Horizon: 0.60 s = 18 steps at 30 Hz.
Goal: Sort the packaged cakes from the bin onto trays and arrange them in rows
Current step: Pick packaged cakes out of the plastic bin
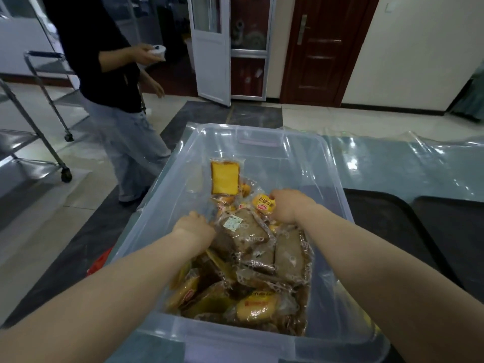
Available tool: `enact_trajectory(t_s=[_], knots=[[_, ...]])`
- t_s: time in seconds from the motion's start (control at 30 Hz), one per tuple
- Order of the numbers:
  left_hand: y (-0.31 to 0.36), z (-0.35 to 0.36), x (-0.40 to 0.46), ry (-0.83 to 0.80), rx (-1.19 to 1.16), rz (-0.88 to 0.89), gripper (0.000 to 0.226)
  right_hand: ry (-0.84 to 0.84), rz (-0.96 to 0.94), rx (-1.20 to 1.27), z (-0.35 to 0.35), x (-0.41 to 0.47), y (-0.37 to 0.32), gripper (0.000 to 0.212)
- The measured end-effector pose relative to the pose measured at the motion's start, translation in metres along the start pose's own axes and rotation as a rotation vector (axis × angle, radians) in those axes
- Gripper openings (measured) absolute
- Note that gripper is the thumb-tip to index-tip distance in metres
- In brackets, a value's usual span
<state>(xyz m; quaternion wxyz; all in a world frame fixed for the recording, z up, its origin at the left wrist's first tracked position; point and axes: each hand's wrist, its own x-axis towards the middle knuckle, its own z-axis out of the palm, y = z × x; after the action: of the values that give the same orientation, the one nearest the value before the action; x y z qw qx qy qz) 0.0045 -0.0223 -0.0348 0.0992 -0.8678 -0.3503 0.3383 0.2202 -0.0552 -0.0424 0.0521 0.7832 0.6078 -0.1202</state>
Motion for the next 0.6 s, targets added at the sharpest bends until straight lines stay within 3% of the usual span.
enact_trajectory(t_s=[0.17, 0.33, 0.6], knots=[[-0.013, -0.011, -0.007, 0.123, -0.215, 0.003, 0.033, -0.007, 0.055, 0.013, 0.000, 0.009, 0.002, 0.044], [-0.033, -0.018, -0.004, 0.381, -0.356, -0.072, 0.021, 0.122, -0.026, 0.219, -0.007, 0.029, -0.011, 0.065], [-0.038, -0.015, 0.004, 0.578, -0.449, -0.090, 0.026, 0.258, -0.165, 0.158, -0.013, 0.087, -0.037, 0.071]])
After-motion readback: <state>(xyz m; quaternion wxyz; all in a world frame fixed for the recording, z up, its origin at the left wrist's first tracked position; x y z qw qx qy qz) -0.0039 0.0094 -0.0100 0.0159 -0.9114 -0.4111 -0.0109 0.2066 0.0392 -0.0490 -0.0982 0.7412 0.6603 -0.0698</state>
